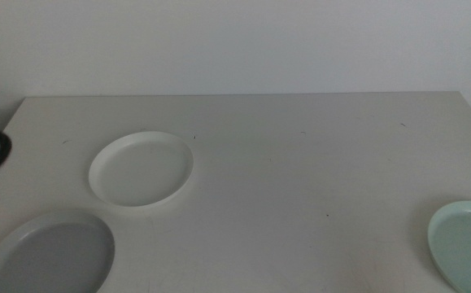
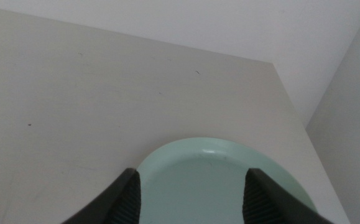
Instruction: Stack the three bowls on top of each other.
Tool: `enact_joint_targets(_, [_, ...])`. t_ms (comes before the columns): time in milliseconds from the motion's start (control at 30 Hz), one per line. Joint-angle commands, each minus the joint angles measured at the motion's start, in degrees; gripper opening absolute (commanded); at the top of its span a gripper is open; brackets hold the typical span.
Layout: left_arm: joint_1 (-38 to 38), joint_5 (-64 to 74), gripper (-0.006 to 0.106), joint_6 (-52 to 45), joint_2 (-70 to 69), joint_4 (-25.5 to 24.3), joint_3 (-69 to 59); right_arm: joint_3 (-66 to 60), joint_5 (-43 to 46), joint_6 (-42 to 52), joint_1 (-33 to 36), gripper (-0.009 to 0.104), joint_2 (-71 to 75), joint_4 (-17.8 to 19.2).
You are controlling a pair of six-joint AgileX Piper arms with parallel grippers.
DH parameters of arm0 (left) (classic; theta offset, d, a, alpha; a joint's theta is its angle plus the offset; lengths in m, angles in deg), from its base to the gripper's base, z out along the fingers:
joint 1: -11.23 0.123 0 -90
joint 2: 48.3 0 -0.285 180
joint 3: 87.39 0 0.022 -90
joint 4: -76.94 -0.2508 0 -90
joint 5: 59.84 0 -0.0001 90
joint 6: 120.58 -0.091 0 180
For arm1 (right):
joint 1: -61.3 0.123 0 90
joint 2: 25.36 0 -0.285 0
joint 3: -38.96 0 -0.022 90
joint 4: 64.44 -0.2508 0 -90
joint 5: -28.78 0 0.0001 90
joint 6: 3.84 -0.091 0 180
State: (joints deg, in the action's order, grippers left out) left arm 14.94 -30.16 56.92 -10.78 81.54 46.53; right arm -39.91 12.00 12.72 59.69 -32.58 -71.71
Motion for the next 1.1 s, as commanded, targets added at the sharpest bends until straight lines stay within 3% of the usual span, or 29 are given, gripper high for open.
enact_joint_targets(0, [-0.4, 1.5, 0.103, 0.3, 3.8, 0.7, 7.2, 0.4, 4.4, 0.7, -0.5, 0.043, 1.5, 0.6])
enact_joint_targets(433, [-0.4, 30.3, 0.103, 2.5, 21.5, 0.7, 34.7, 0.4, 4.4, 0.7, -0.5, 0.043, 1.5, 0.6])
enact_joint_targets(933, [-0.4, 32.8, 0.103, 2.5, 25.0, 0.6, 35.3, 0.4, 4.4, 0.7, -0.5, 0.043, 1.5, 0.6])
enact_joint_targets(1067, [-0.4, 33.3, 0.103, 2.5, 25.1, -1.8, 35.3, 0.4, 4.4, 0.7, -0.5, 0.043, 1.5, 0.6])
